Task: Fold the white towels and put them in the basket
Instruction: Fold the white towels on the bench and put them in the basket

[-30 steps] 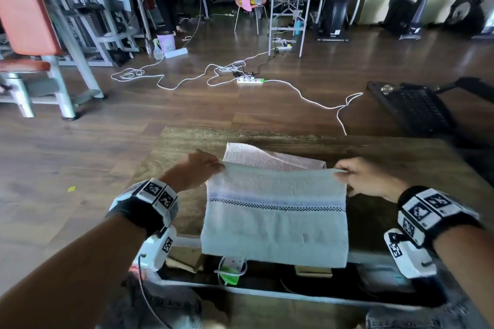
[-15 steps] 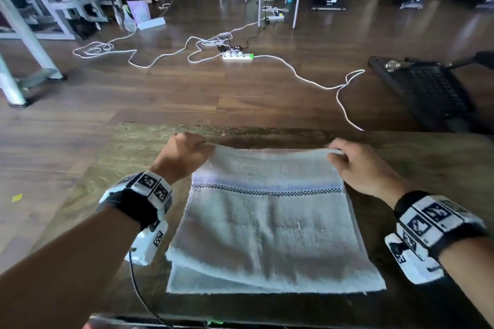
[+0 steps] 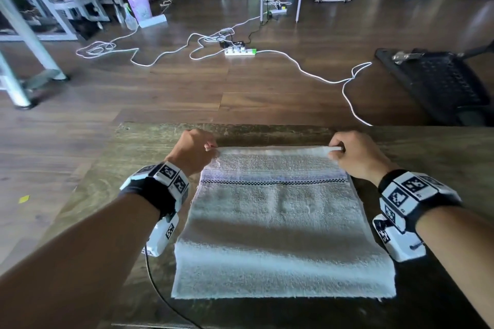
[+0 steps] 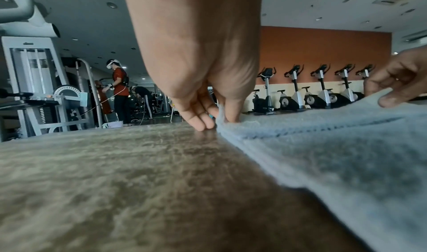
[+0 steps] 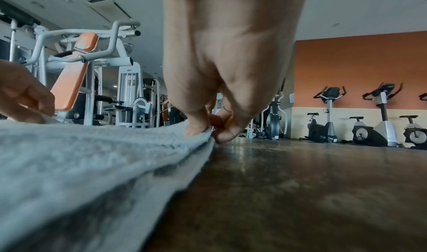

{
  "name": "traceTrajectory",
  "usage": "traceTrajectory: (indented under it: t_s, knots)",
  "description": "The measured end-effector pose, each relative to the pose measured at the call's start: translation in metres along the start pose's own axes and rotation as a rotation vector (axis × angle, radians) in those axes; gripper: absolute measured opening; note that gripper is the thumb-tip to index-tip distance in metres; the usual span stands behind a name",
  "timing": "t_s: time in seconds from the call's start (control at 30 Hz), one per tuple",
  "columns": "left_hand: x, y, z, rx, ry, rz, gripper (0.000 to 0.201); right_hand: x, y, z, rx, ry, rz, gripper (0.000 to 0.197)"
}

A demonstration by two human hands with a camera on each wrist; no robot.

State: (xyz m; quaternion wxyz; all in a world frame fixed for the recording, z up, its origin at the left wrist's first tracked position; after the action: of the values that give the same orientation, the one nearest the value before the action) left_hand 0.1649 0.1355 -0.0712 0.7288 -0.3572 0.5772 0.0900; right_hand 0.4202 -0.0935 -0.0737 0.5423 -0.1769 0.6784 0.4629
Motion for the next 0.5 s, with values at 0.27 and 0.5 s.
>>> traceTrajectory:
  t_s: [0.27,0.5]
  knots:
    - [-0.015,-0.014,-0.015,-0.076,0.177,0.062,0.019,-0.008,0.003,-0.015,-0.015,0.175,-0.044,0.012]
    - [-0.024,-0.021,-0.026,-0.174,0.116,-0.068,0.024,-0.003,0.012,-0.018,0.020,0.154,0.028,0.012]
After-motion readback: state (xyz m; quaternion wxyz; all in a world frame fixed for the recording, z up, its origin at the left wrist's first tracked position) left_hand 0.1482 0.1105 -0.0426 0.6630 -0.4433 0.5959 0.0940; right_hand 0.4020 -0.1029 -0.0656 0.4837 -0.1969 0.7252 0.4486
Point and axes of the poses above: each hand's wrist, its own z-axis towards the middle knuckle, its own x-axis out of the palm, y = z × x, the point moved 3 cm from there along z, towards the middle knuckle, and after that the axes turned 2 degrees about y, right-handed, at the moved point
